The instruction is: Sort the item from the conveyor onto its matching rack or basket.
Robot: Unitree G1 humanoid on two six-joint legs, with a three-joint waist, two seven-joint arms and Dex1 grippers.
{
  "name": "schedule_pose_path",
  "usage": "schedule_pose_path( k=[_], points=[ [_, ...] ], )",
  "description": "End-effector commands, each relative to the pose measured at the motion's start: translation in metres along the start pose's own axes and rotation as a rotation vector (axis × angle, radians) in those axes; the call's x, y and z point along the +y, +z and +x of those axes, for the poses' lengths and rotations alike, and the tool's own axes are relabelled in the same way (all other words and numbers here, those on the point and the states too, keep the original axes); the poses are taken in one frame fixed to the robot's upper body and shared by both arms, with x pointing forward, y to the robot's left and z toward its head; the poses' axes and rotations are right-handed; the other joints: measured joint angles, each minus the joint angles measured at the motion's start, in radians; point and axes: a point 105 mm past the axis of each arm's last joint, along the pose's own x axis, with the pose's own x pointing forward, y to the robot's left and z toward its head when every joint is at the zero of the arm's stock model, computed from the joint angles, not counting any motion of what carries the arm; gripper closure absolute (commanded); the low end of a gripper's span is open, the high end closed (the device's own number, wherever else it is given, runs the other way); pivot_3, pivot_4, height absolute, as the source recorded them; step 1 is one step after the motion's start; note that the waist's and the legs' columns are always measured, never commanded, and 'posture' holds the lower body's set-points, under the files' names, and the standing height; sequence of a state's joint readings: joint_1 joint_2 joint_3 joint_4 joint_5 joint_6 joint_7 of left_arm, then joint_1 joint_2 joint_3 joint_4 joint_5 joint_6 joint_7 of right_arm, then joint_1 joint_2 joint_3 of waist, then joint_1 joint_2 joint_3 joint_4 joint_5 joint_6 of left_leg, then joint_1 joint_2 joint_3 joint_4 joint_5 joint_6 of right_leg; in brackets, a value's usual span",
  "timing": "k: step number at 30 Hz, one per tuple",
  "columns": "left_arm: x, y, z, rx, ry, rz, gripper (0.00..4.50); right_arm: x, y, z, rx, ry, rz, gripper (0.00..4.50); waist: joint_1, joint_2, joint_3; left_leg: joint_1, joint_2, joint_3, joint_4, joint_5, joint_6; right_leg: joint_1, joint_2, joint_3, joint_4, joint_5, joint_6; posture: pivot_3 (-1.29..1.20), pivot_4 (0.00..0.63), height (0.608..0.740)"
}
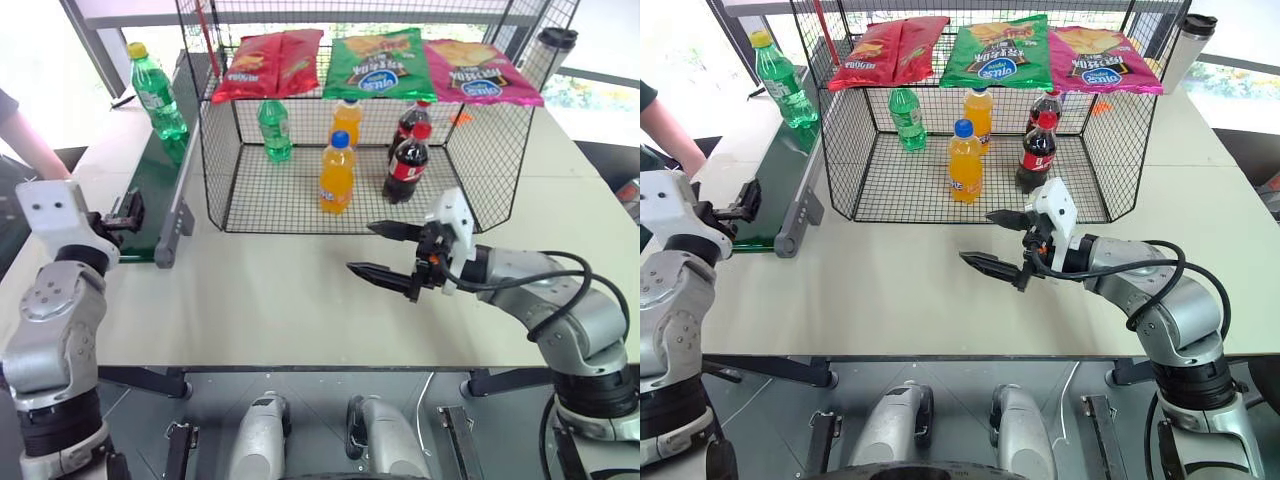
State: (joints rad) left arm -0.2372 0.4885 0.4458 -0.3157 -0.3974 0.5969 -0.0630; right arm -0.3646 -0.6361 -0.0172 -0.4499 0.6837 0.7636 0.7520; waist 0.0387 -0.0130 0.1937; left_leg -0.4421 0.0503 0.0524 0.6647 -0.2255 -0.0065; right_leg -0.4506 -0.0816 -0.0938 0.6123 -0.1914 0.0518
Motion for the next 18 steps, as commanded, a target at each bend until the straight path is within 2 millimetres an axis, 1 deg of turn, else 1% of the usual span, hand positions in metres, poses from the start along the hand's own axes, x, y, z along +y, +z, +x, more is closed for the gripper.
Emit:
schedule_pose_path(
  k=[1, 8, 18],
  points=[
    [0.001, 0.017, 0.007, -0.063, -0.004, 0.037, 0.06, 0.002, 0.009, -0.002, -0.031, -0.009, -0.046, 0.0, 0.0, 0.0, 0.0, 0.0, 0.0, 0.0, 0.0, 0.0, 0.0, 0.0, 0.0, 0.0, 0.0, 0.0, 0.0, 0.0, 0.15, 0.74],
    [-0.003, 0.019, 0.021, -0.062, -0.017, 0.057, 0.06, 0.0, 0.006, -0.003, -0.032, -0.028, -0.044, 0.0, 0.0, 0.0, 0.0, 0.0, 0.0, 0.0, 0.0, 0.0, 0.0, 0.0, 0.0, 0.0, 0.0, 0.0, 0.0, 0.0, 0.15, 0.74],
    [-0.001, 0.023, 0.026, -0.07, 0.0, 0.046, 0.06, -0.002, 0.003, -0.005, -0.032, -0.058, -0.037, 0.0, 0.0, 0.0, 0.0, 0.0, 0.0, 0.0, 0.0, 0.0, 0.0, 0.0, 0.0, 0.0, 0.0, 0.0, 0.0, 0.0, 0.15, 0.74]
  ],
)
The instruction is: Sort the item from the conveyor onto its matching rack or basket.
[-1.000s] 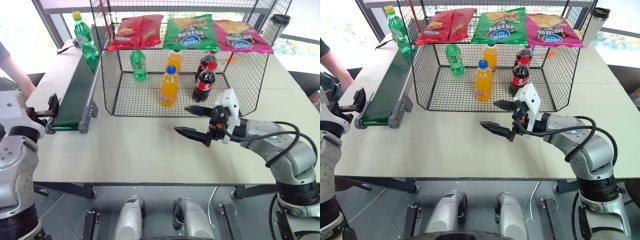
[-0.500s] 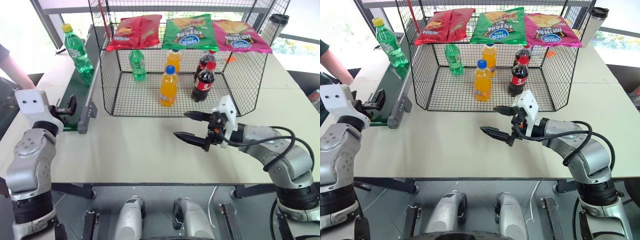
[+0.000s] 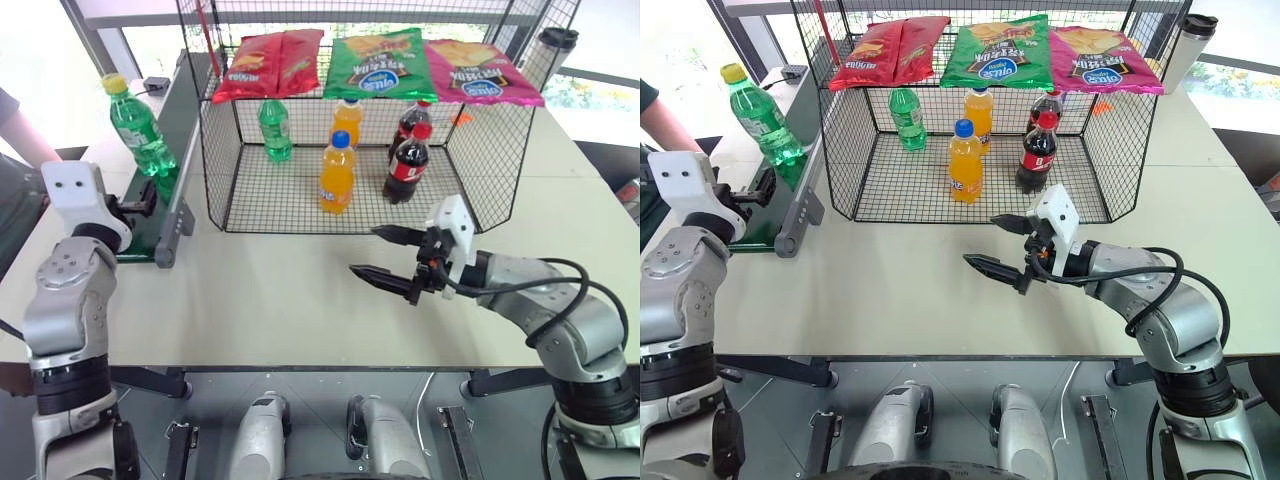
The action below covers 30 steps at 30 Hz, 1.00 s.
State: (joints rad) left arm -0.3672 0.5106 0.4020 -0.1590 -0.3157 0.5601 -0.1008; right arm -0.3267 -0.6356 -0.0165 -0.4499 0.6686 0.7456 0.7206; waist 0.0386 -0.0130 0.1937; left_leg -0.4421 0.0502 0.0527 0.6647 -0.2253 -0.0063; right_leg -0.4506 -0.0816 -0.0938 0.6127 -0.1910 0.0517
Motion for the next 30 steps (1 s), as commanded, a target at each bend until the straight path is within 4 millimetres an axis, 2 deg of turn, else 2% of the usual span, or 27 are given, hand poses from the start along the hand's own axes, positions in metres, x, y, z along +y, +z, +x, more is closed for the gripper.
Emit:
schedule_pose_path(
  k=[1, 14, 17, 18, 19, 24, 26, 30],
  points=[
    [0.002, 0.019, 0.001, -0.071, 0.01, 0.006, 0.06, 0.001, 0.012, -0.003, -0.045, -0.013, -0.049, 0.0, 0.0, 0.0, 0.0, 0.0, 0.0, 0.0, 0.0, 0.0, 0.0, 0.0, 0.0, 0.0, 0.0, 0.0, 0.0, 0.0, 0.15, 0.74],
    [0.001, 0.02, 0.005, -0.065, 0.0, -0.012, 0.06, -0.001, 0.011, -0.002, -0.046, -0.039, -0.045, 0.0, 0.0, 0.0, 0.0, 0.0, 0.0, 0.0, 0.0, 0.0, 0.0, 0.0, 0.0, 0.0, 0.0, 0.0, 0.0, 0.0, 0.15, 0.74],
    [-0.002, 0.021, 0.006, -0.069, -0.015, -0.017, 0.76, -0.003, 0.01, -0.003, -0.044, -0.05, -0.045, 0.0, 0.0, 0.0, 0.0, 0.0, 0.0, 0.0, 0.0, 0.0, 0.0, 0.0, 0.0, 0.0, 0.001, 0.0, 0.0, 0.0, 0.15, 0.74],
    [-0.003, 0.021, 0.006, -0.068, -0.018, -0.017, 1.32, -0.003, 0.01, -0.003, -0.044, -0.053, -0.045, 0.0, 0.0, 0.0, 0.0, 0.0, 0.0, 0.0, 0.0, 0.0, 0.0, 0.0, 0.0, 0.0, 0.001, 0.0, 0.0, 0.0, 0.15, 0.74],
    [-0.003, 0.021, 0.006, -0.068, -0.019, -0.017, 1.5, -0.003, 0.01, -0.003, -0.045, -0.055, -0.045, 0.0, 0.001, 0.0, 0.0, 0.0, 0.0, 0.0, 0.0, 0.0, 0.0, 0.0, 0.0, 0.0, 0.001, 0.0, 0.0, 0.0, 0.15, 0.74],
    [-0.002, 0.022, 0.003, -0.069, -0.012, -0.018, 1.5, -0.005, 0.01, -0.004, -0.044, -0.063, -0.045, 0.0, 0.001, 0.0, 0.0, 0.0, 0.0, 0.0, 0.0, 0.0, 0.0, 0.0, 0.0, 0.0, 0.001, 0.0, 0.0, 0.0, 0.15, 0.74],
    [-0.004, 0.029, 0.0, -0.099, -0.021, -0.02, 1.5, -0.006, 0.01, -0.004, -0.044, -0.064, -0.045, 0.0, 0.001, 0.0, 0.0, 0.0, 0.0, 0.0, 0.0, 0.0, 0.0, 0.0, 0.0, 0.0, 0.001, 0.0, 0.0, 0.0, 0.15, 0.74],
    [-0.038, 0.063, -0.02, -0.223, -0.182, -0.007, 1.5, -0.013, 0.012, -0.009, -0.047, -0.083, -0.043, 0.0, 0.001, -0.003, 0.001, 0.0, 0.0, 0.0, 0.001, 0.0, 0.0, 0.0, 0.0, 0.0, 0.001, 0.001, -0.001, 0.0, 0.15, 0.74]
  ],
)
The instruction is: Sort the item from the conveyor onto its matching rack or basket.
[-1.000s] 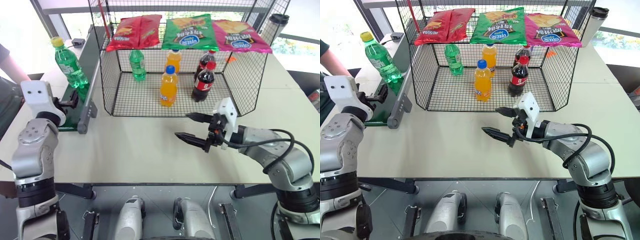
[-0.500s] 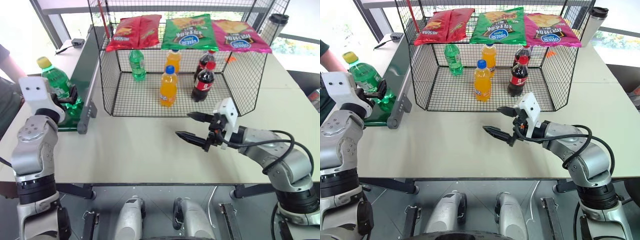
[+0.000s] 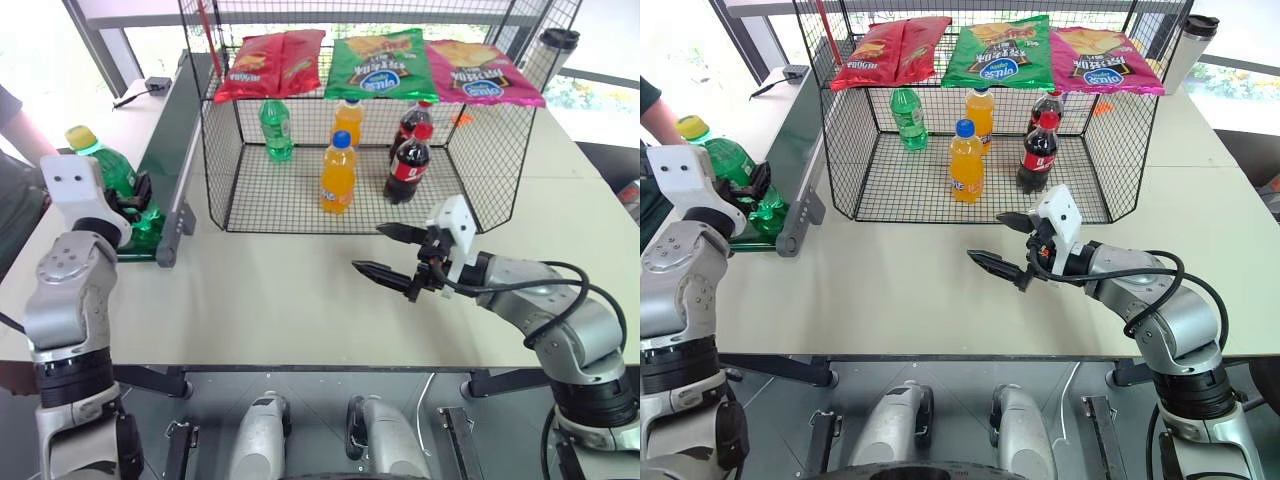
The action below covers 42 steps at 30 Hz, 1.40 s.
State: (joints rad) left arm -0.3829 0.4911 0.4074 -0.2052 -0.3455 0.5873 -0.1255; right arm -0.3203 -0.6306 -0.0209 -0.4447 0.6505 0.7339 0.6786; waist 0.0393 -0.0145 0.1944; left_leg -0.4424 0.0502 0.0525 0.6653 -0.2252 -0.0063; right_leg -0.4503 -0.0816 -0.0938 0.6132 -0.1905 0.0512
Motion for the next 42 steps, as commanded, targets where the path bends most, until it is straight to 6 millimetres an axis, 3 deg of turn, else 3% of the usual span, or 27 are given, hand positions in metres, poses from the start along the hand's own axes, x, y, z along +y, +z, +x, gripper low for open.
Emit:
schedule_pose_path(
  k=[1, 4, 6, 9, 13, 16, 24, 31, 33, 34, 42],
  points=[
    [-0.039, 0.055, -0.021, -0.192, -0.168, 0.037, 1.5, -0.009, 0.015, -0.01, -0.047, -0.032, -0.038, 0.0, 0.001, -0.002, 0.001, 0.0, 0.0, 0.0, 0.0, 0.0, 0.0, 0.0, 0.0, 0.0, 0.0, 0.001, -0.002, 0.0, 0.15, 0.74],
    [-0.086, 0.06, -0.047, -0.184, -0.394, 0.011, 1.5, -0.021, 0.023, -0.02, -0.061, -0.074, -0.041, 0.0, 0.0, -0.002, 0.001, -0.001, -0.001, 0.0, 0.0, 0.0, 0.0, 0.0, -0.001, 0.001, -0.001, 0.001, -0.002, 0.0, 0.15, 0.74],
    [-0.117, 0.058, -0.048, -0.162, -0.516, -0.027, 1.5, -0.027, 0.027, -0.023, -0.069, -0.092, -0.047, 0.0, 0.001, -0.002, 0.001, 0.0, -0.001, 0.001, 0.0, 0.0, 0.0, 0.001, -0.001, 0.002, -0.001, 0.001, -0.002, 0.0, 0.15, 0.74],
    [-0.138, 0.05, -0.032, -0.112, -0.585, -0.053, 1.5, -0.028, 0.03, -0.023, -0.076, -0.098, -0.05, 0.0, 0.002, -0.002, 0.001, 0.002, -0.001, -0.002, 0.001, 0.001, 0.0, 0.002, 0.002, 0.001, 0.001, 0.0, 0.0, 0.0, 0.15, 0.74],
    [-0.167, 0.022, 0.011, -0.024, -0.596, -0.036, 1.5, -0.024, 0.029, -0.022, -0.083, -0.095, -0.051, 0.0, 0.001, -0.001, 0.0, 0.005, -0.001, -0.001, 0.001, 0.001, -0.001, 0.005, 0.002, 0.001, 0.001, 0.001, -0.001, 0.0, 0.15, 0.74],
    [-0.17, 0.001, 0.048, 0.029, -0.466, -0.087, 1.5, -0.019, 0.025, -0.018, -0.079, -0.098, -0.061, 0.0, -0.001, -0.001, 0.0, 0.006, -0.001, -0.002, 0.001, 0.001, 0.0, 0.006, 0.002, 0.001, 0.0, 0.0, 0.0, 0.0, 0.15, 0.74],
    [-0.188, -0.01, 0.085, -0.056, -0.359, -0.032, 1.5, -0.015, 0.025, -0.021, -0.094, -0.131, -0.059, 0.0, 0.005, -0.002, 0.001, -0.002, -0.001, -0.001, 0.0, 0.001, 0.0, -0.001, 0.002, 0.001, 0.001, 0.003, 0.003, 0.0, 0.15, 0.74],
    [-0.194, -0.029, 0.096, -0.032, -0.295, 0.021, 1.5, -0.013, 0.024, -0.024, -0.1, -0.152, -0.053, 0.0, -0.001, -0.003, 0.001, -0.001, -0.002, 0.001, 0.001, 0.001, 0.0, 0.0, 0.0, 0.001, -0.001, 0.004, 0.005, 0.0, 0.15, 0.74],
    [-0.19, -0.032, 0.097, -0.029, -0.266, 0.038, 0.49, -0.013, 0.024, -0.025, -0.101, -0.157, -0.051, 0.0, -0.001, -0.003, 0.001, -0.001, -0.001, 0.0, 0.001, 0.001, 0.0, 0.0, 0.0, 0.001, -0.001, 0.004, 0.005, 0.0, 0.15, 0.74],
    [-0.19, -0.033, 0.098, -0.032, -0.26, 0.043, 0.22, -0.013, 0.024, -0.025, -0.101, -0.158, -0.05, 0.0, 0.0, -0.003, 0.001, -0.001, -0.001, 0.0, 0.001, 0.001, 0.0, 0.0, 0.001, 0.001, 0.0, 0.005, 0.005, 0.0, 0.15, 0.74],
    [-0.184, -0.035, 0.096, -0.05, -0.231, 0.049, 0.1, -0.015, 0.023, -0.024, -0.099, -0.157, -0.046, 0.0, 0.0, -0.003, 0.001, 0.0, -0.001, 0.0, 0.001, 0.001, 0.0, 0.0, 0.0, 0.001, 0.001, 0.005, 0.005, 0.0, 0.15, 0.74]
  ],
)
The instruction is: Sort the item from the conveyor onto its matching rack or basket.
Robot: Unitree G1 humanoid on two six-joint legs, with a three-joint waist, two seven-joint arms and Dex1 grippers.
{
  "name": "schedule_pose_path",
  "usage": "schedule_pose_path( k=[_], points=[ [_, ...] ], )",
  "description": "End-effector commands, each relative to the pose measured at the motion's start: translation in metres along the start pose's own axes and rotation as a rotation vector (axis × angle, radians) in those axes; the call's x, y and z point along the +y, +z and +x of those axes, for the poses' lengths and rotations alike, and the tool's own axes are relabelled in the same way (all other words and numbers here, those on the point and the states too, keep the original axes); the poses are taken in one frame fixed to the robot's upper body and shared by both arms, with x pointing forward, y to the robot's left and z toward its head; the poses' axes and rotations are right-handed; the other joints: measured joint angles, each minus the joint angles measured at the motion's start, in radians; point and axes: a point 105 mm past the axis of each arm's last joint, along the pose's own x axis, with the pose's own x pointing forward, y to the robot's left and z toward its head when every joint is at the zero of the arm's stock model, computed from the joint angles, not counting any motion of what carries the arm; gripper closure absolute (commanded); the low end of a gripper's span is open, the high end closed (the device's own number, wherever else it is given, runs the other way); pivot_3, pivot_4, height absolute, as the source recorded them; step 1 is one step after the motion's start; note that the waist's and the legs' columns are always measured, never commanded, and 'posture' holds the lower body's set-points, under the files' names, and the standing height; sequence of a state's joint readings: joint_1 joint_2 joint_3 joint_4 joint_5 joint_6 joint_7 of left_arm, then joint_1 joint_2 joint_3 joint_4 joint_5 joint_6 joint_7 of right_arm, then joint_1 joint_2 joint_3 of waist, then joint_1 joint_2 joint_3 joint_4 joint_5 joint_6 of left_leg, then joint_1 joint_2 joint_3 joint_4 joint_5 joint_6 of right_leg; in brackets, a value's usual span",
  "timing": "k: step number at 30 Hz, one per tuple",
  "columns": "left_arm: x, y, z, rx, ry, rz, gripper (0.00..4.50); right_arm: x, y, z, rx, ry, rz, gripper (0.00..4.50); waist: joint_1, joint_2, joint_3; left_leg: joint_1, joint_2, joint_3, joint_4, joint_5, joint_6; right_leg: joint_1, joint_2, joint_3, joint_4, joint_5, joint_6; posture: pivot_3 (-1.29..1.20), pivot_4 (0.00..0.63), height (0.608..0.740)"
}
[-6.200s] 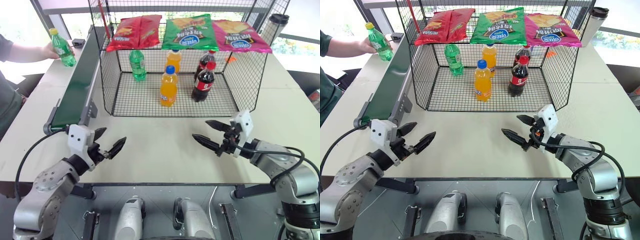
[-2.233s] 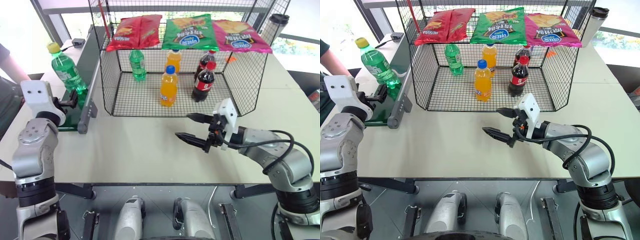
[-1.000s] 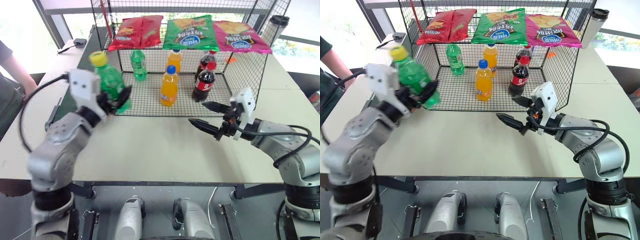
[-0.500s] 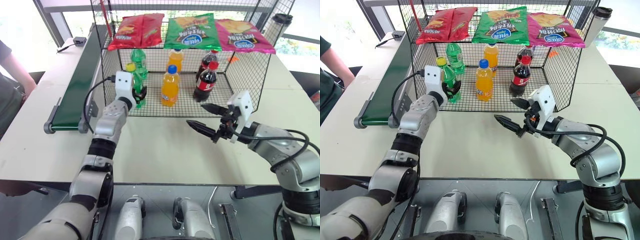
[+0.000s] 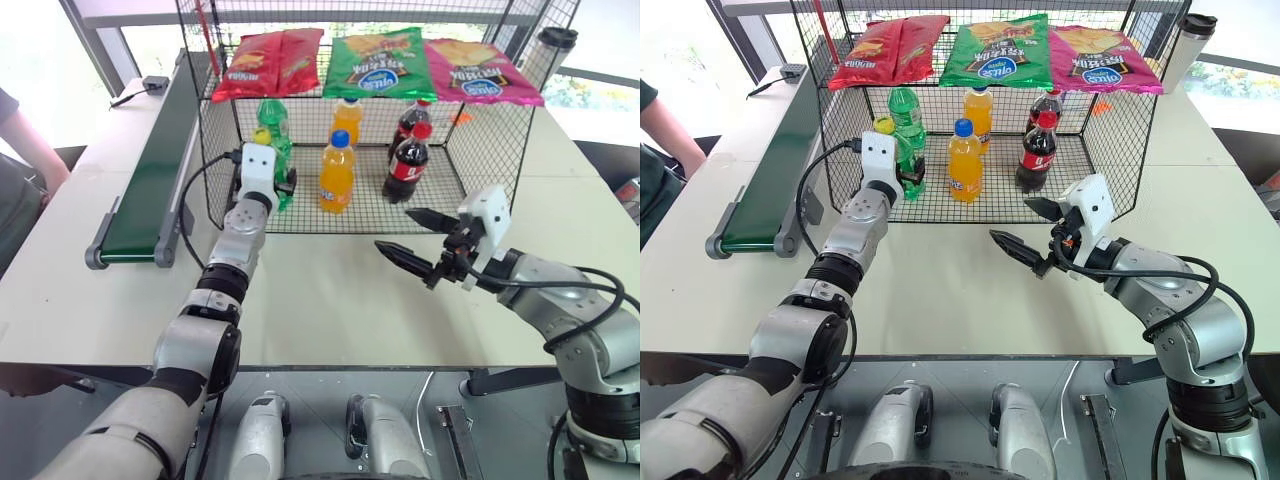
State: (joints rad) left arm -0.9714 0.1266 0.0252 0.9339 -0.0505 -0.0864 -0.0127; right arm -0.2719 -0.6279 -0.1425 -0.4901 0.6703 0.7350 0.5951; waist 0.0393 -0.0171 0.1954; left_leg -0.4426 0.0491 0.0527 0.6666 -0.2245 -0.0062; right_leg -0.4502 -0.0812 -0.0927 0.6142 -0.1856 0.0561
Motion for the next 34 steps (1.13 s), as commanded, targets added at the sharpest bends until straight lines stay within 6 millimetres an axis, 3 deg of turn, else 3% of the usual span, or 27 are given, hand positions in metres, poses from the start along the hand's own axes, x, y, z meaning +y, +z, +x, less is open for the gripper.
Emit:
schedule_pose_path(
  k=[1, 12, 21, 25, 30, 34],
  points=[
    [0.005, 0.021, 0.001, -0.072, 0.017, 0.006, 0.1, 0.002, 0.011, -0.002, -0.04, 0.003, -0.033, 0.0, 0.0, 0.0, 0.0, 0.0, 0.0, 0.0, 0.0, 0.0, 0.0, 0.0, 0.0, 0.0, 0.0, 0.0, 0.0, 0.0, 0.15, 0.74],
    [0.006, 0.064, -0.035, -0.132, -0.069, -0.038, 0.1, 0.005, 0.006, 0.002, -0.034, 0.015, -0.014, 0.0, 0.0, 0.0, 0.0, 0.0, 0.0, -0.001, 0.0, 0.0, 0.0, 0.0, 0.0, 0.0, 0.001, 0.0, 0.0, 0.0, 0.15, 0.74],
    [0.023, 0.056, -0.058, -0.068, -0.022, -0.079, 0.1, 0.005, 0.003, 0.001, -0.03, 0.006, -0.012, 0.0, -0.002, 0.0, 0.0, 0.002, 0.0, -0.001, 0.001, 0.0, 0.0, 0.002, 0.0, 0.0, 0.0, 0.0, -0.001, 0.0, 0.15, 0.74],
    [0.013, 0.063, -0.097, -0.101, -0.21, -0.068, 0.1, 0.001, 0.001, -0.004, -0.022, -0.009, -0.01, 0.0, -0.004, 0.001, 0.0, 0.002, 0.0, -0.001, 0.0, 0.0, 0.0, 0.002, 0.001, 0.0, 0.001, 0.0, -0.001, 0.0, 0.15, 0.74],
    [0.02, 0.074, -0.143, -0.098, -0.366, -0.07, 0.1, -0.005, -0.003, -0.008, -0.031, -0.012, 0.012, 0.0, -0.001, 0.001, 0.0, 0.002, 0.001, -0.001, 0.001, 0.0, -0.001, 0.002, 0.0, 0.0, 0.001, -0.003, -0.003, 0.0, 0.15, 0.74],
    [0.026, 0.061, -0.177, -0.015, -0.466, -0.049, 0.1, -0.004, -0.009, -0.003, -0.025, 0.013, 0.029, 0.0, -0.004, 0.002, -0.001, 0.005, 0.001, -0.001, 0.0, 0.0, -0.001, 0.005, 0.0, 0.0, -0.001, -0.004, -0.003, 0.0, 0.15, 0.74]
  ],
)
